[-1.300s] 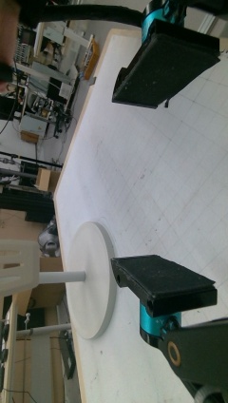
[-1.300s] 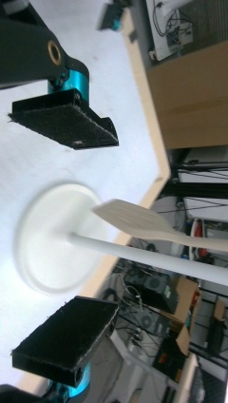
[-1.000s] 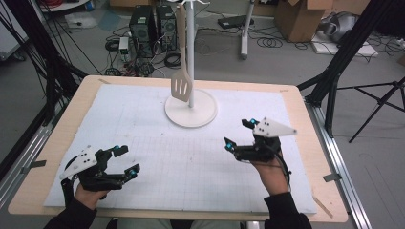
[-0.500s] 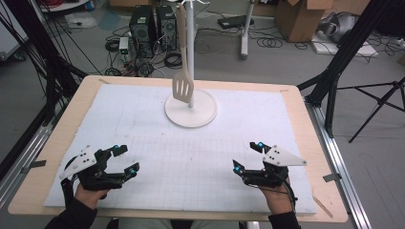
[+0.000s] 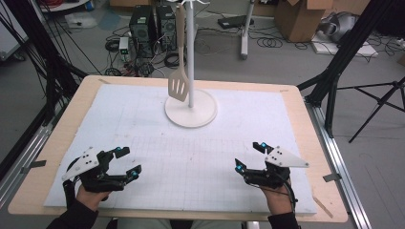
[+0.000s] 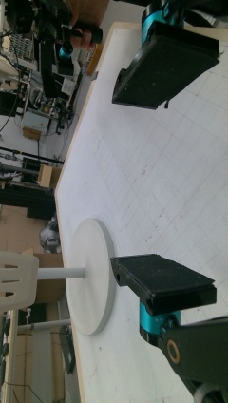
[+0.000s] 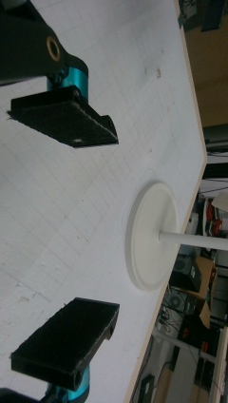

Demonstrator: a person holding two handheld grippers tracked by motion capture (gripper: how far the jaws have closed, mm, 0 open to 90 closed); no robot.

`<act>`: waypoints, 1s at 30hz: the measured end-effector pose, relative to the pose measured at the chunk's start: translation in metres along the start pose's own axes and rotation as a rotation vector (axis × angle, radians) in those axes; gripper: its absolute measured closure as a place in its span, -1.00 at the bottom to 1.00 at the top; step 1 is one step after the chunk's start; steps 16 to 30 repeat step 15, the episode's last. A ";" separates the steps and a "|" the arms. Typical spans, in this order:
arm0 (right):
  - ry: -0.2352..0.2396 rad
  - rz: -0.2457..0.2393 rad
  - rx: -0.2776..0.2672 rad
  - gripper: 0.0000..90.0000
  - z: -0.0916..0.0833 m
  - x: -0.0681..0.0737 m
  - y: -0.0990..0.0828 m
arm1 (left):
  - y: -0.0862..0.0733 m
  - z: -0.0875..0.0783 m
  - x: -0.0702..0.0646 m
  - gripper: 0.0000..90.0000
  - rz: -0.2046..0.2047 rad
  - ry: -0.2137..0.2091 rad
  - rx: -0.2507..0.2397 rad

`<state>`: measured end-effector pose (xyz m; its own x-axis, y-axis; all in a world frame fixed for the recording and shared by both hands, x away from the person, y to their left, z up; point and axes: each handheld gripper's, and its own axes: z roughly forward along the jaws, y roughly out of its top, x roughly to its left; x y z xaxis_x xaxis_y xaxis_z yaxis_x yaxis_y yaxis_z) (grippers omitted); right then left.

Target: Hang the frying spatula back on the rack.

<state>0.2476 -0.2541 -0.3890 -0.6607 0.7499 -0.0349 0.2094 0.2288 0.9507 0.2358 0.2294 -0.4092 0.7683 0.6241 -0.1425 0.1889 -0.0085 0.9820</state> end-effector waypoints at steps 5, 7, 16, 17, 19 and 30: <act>-0.009 -0.005 0.007 -0.65 0.000 -0.002 -0.001 | 0.000 0.000 0.000 -0.57 0.002 -0.001 0.005; -0.006 -0.003 0.007 -0.65 0.000 -0.001 -0.001 | 0.000 0.000 0.000 -0.57 -0.001 -0.001 0.003; -0.008 0.000 0.007 -0.65 0.000 -0.004 -0.002 | -0.002 0.000 0.001 -0.56 -0.017 0.002 0.005; -0.008 0.000 0.007 -0.65 0.000 -0.004 -0.002 | -0.002 0.000 0.001 -0.56 -0.017 0.002 0.005; -0.008 0.000 0.007 -0.65 0.000 -0.004 -0.002 | -0.002 0.000 0.001 -0.56 -0.017 0.002 0.005; -0.008 0.000 0.007 -0.65 0.000 -0.004 -0.002 | -0.002 0.000 0.001 -0.56 -0.017 0.002 0.005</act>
